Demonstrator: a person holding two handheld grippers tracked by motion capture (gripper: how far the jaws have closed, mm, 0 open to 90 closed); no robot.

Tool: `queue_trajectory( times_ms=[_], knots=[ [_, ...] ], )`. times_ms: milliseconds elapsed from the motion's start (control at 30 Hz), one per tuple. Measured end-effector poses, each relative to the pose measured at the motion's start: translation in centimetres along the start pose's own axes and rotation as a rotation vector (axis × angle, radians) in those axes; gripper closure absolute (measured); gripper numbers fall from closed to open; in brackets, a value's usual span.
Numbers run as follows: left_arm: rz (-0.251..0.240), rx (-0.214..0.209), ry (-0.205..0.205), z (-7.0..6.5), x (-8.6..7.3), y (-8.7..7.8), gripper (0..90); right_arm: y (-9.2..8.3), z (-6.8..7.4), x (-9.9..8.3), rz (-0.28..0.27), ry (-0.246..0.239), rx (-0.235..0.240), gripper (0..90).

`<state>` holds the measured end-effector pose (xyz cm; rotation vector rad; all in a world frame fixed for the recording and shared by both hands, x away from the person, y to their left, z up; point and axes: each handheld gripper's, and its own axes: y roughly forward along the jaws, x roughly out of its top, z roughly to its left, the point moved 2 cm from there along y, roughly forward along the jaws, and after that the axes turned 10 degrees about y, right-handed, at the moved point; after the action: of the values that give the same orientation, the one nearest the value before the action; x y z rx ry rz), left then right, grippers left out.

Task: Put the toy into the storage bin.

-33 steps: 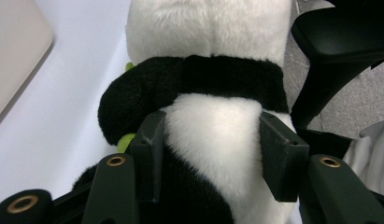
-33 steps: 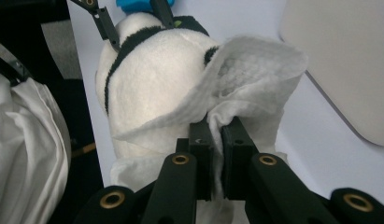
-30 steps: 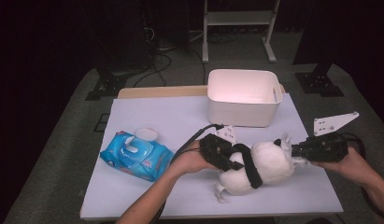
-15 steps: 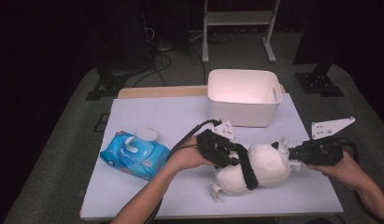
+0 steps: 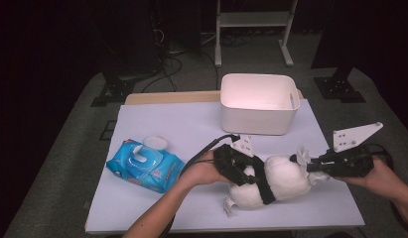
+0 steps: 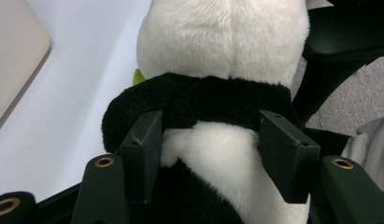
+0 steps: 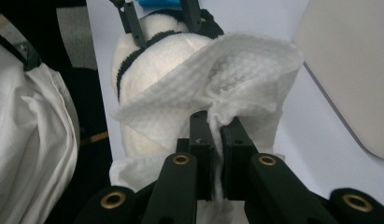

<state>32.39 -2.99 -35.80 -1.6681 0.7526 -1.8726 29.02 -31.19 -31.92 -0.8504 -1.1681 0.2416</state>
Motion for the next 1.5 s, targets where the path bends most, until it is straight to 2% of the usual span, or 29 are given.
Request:
queue_trajectory(
  times_ms=[67,367,567,633,733,900,1133,1233,1333,1367,1500],
  knots=[
    [-0.005,0.001,-0.005,0.0,-0.1,0.0,41.5,0.1,0.0,0.4,0.021,-0.015,-0.011,84.1],
    [-0.027,-0.004,-0.002,-0.4,-0.1,0.1,41.8,-0.5,0.2,0.9,-0.004,-0.022,0.002,84.1],
    [-0.029,-0.006,0.004,-0.5,0.2,0.4,42.1,-0.7,0.4,1.0,0.003,-0.029,0.004,83.8],
    [-0.028,-0.01,0.01,-0.6,0.4,0.6,42.1,0.0,0.4,0.8,0.04,-0.025,0.009,83.8],
    [-0.024,-0.018,0.015,-0.7,0.8,1.0,41.8,1.1,0.3,0.0,0.111,-0.024,-0.013,83.9],
    [-0.027,-0.038,0.02,-0.6,1.7,0.8,39.9,1.2,-0.1,-1.5,0.084,0.026,0.016,83.9],
    [-0.039,-0.039,-0.005,1.0,2.5,0.2,42.8,2.0,0.0,-2.9,0.096,0.043,0.032,83.8],
    [-0.008,-0.021,0.001,1.7,2.8,0.3,42.5,2.2,0.0,-3.0,0.083,0.043,0.053,83.9],
    [0.023,-0.023,-0.024,2.5,2.7,0.5,42.3,2.6,0.2,-2.9,0.078,0.031,0.057,83.9],
    [0.038,-0.026,-0.028,2.7,2.5,0.6,42.2,2.6,0.3,-2.9,0.075,0.03,0.061,83.9],
    [0.043,-0.073,-0.069,3.4,1.9,0.9,42.3,3.0,0.2,-2.9,0.067,0.03,0.074,83.9]
  ],
)
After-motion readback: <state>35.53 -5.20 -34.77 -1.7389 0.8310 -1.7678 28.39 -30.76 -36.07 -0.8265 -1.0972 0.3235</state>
